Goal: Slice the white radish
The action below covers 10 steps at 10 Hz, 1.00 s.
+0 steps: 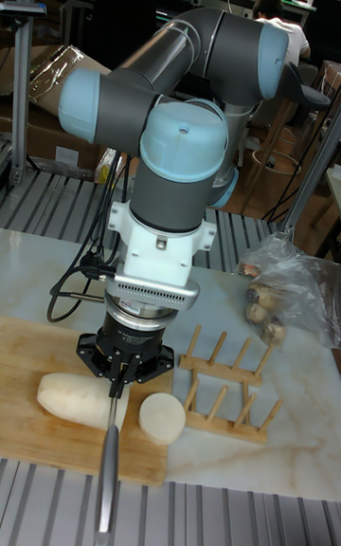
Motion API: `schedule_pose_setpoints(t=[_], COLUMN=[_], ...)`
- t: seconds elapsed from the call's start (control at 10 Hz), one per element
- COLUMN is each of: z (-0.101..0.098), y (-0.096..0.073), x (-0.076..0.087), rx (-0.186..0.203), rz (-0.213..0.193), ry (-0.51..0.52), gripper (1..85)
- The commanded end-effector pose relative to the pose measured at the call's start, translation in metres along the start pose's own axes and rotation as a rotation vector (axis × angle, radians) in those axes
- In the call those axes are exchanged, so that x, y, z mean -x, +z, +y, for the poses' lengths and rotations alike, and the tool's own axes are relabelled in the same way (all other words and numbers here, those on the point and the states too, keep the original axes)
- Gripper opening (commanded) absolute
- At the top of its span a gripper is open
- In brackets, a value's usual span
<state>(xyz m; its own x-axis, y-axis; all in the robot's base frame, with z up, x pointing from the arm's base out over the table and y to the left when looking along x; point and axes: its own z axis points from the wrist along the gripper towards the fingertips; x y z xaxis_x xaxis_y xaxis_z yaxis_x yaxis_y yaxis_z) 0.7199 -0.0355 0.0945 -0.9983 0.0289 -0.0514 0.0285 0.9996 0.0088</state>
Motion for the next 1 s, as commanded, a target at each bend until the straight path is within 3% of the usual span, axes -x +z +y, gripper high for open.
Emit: schedule_pose_setpoints(t=[0.0,0.5,0.9], z=[0.0020,-0.0040,-0.0016], y=[0.0013,0.0017,0.0049], x=[0.0009,-0.0006,0.0004], rx=[0.009,-0.020,-0.014], rz=[-0.003,0.004,0.001], ry=[0.008,0.000,0.003], gripper=[1.3,1.3,1.3])
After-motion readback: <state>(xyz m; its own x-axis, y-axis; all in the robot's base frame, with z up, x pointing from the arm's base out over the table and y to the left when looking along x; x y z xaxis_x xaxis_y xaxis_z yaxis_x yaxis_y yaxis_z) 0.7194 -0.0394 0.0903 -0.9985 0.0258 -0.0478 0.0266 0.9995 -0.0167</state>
